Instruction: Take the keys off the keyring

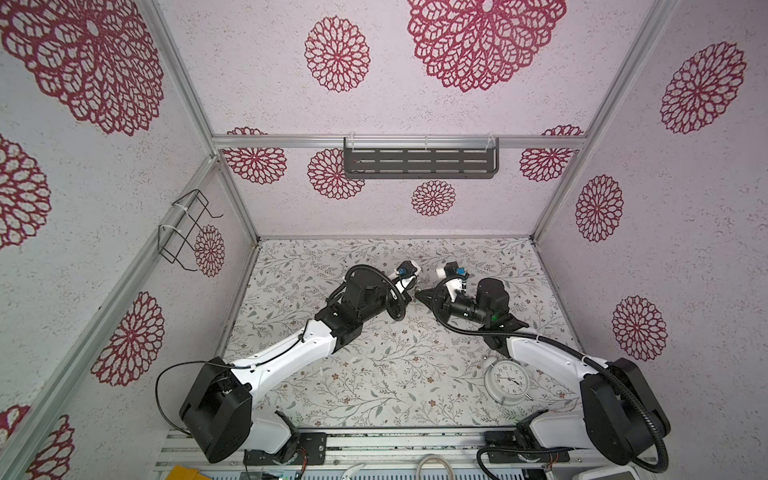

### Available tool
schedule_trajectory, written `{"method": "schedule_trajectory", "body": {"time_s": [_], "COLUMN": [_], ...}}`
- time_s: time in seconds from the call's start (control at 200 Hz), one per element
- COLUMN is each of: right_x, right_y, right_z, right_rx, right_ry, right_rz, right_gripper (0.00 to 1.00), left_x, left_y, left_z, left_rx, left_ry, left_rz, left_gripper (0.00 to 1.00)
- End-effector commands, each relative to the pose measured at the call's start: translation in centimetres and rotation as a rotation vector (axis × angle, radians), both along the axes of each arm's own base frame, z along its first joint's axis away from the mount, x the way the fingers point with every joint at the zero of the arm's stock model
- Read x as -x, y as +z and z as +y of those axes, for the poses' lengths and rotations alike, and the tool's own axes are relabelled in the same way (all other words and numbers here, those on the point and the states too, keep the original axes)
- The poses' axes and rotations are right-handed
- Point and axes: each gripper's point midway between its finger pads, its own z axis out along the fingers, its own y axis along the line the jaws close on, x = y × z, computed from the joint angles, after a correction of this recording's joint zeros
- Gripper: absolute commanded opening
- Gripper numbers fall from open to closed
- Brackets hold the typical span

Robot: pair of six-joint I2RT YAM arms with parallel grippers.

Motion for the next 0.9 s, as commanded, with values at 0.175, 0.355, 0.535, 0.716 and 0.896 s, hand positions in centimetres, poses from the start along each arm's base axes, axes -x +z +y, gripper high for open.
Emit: {"method": "schedule_trajectory", "body": {"time_s": [0.175,0.355,0.535,0.716,0.896], "right_x": [2.5,3.3,3.6,3.1,1.9], "right_y": [2.7,2.7,2.3,2.1,1.5], "right_z": [1.1,1.3,1.3,0.4,-0.9], "right_rx": [-0.106,-0.122,-0.113,-0.053,0.040], "right_ry": [0.152,0.201,0.214,0.160,0.052], "right_rz": [0.024,0.067,0.085,0.040,-0.019], "right_gripper": [0.00,0.00,0.00,0.00,0.00], "left_x": [-1.9,-2.3,-2.3,-2.0,-1.3], "left_y": [3.6,3.9,3.9,3.5,3.1], "left_z": [1.7,2.2,2.5,2.7,2.2], "left_rx": [0.042,0.031,0.021,-0.012,-0.020], "left_ry": [0.173,0.228,0.241,0.229,0.159], "left_rz": [-0.139,-0.164,-0.172,-0.168,-0.138], "left_gripper": [0.00,0.00,0.00,0.00,0.00]}}
